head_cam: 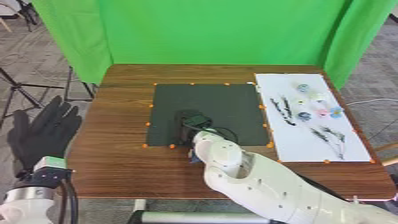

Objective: Arrange flowers

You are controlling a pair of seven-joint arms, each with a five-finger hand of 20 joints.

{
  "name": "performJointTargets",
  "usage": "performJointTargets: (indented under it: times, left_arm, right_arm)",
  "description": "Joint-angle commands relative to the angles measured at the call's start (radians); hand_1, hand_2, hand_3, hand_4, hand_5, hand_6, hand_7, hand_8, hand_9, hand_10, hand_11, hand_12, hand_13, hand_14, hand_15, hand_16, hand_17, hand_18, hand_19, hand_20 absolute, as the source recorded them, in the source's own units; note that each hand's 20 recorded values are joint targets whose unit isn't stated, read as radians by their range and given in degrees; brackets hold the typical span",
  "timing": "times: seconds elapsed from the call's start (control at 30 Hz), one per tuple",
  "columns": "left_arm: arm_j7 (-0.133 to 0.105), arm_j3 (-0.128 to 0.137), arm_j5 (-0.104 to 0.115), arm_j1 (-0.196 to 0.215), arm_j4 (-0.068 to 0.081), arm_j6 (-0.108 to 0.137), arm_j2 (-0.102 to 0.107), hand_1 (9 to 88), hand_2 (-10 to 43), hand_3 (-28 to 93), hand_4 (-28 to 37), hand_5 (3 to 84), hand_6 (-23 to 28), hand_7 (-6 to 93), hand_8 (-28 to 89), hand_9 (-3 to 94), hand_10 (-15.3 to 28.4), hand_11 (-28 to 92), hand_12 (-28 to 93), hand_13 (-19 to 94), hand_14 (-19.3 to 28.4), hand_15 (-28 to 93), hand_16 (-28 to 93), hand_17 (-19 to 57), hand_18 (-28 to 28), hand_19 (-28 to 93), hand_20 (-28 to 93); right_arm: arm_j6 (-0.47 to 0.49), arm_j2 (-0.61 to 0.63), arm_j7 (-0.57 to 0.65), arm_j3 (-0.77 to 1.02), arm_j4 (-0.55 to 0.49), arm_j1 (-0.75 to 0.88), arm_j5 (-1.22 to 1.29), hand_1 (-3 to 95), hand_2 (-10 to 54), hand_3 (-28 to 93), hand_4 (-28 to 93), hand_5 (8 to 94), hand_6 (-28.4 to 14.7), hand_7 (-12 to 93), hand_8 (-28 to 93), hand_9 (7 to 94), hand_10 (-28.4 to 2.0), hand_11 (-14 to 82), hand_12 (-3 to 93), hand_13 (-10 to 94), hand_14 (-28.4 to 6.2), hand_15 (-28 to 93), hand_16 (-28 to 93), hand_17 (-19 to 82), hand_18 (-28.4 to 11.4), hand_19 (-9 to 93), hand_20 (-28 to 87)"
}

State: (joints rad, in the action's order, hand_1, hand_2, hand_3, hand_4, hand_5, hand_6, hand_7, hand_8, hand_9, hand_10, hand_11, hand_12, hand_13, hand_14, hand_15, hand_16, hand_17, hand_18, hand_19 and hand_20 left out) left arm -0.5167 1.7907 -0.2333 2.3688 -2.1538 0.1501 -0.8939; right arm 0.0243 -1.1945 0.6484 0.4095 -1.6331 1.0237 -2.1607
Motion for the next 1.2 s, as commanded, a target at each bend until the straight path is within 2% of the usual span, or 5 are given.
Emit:
performJointTargets:
  times: [0.03, 0.27, 0.43, 0.97, 1.2]
  left_arm:
    - [0.042, -0.005, -0.014, -0.022, 0.006, -0.007, 0.002, 25.2, 12.3, 66, -28.3, 37.4, 7.6, 12.4, -9, 30.2, 14.6, 18, 8, 20, 13.0, 28, -10, -4.5, 9.6, 26, 6]
    - [0.083, -0.036, -0.021, -0.067, 0.021, -0.016, 0.006, 25.3, 12.2, 66, -28.3, 37.4, 7.6, 12.7, -9, 30.2, 14.5, 18, 8, 20, 13.0, 28, -10, -4.6, 9.7, 26, 6]
    - [0.077, -0.056, -0.003, -0.082, 0.027, 0.006, 0.004, 25.2, 12.2, 66, -28.3, 37.4, 7.6, 12.7, -9, 30.2, 14.5, 18, 8, 20, 12.9, 28, -10, -4.6, 9.6, 26, 6]
    - [0.108, -0.064, -0.023, -0.106, 0.038, -0.009, -0.001, 25.1, 11.9, 67, -28.3, 37.8, 7.8, 13.0, -9, 30.6, 14.7, 19, 8, 20, 13.2, 29, -10, -4.6, 9.7, 26, 6]
    - [0.112, -0.063, -0.023, -0.101, 0.036, -0.005, -0.007, 25.0, 11.9, 67, -28.3, 37.8, 7.9, 13.1, -9, 30.5, 14.7, 19, 8, 20, 13.2, 29, -10, -4.6, 9.7, 27, 6]
  right_arm:
    - [-0.003, -0.034, 0.045, -0.007, 0.034, 0.025, -0.027, 44.6, -9.5, 80, -5, 79.7, -3.1, 40, 22, 89.5, -8.1, 31.4, 49.9, 84, -7.6, 63, 39, 65, -15.2, 93, 55]
    - [0.003, -0.057, 0.059, 0.011, 0.062, 0.049, -0.023, 44.7, -9.5, 80, -5, 79.7, -2.9, 40, 22, 89.4, -8.3, 31.8, 49.6, 85, -7.5, 63, 39, 65, -15.2, 93, 54]
    - [-0.005, -0.058, 0.05, -0.003, 0.066, 0.046, -0.054, 45.1, -9.5, 79, -7, 79.6, -2.9, 40, 21, 89.1, -8.3, 32.0, 49.5, 85, -7.5, 63, 39, 65, -15.4, 93, 54]
    - [-0.145, -0.055, 0.095, -0.051, 0.087, 0.05, -0.086, 47.1, -9.5, 77, -12, 77.5, -2.9, 41, 19, 87.7, -8.6, 33.4, 48.7, 84, -7.4, 63, 39, 65, -15.1, 93, 53]
    - [-0.099, -0.056, 0.088, -0.031, 0.067, 0.065, -0.081, 42.9, -9.5, 73, -19, 77.1, -3.2, 40, 17, 85.7, -12.0, 41.9, 35.6, 84, -7.9, 63, 38, 64, -15.8, 93, 53]
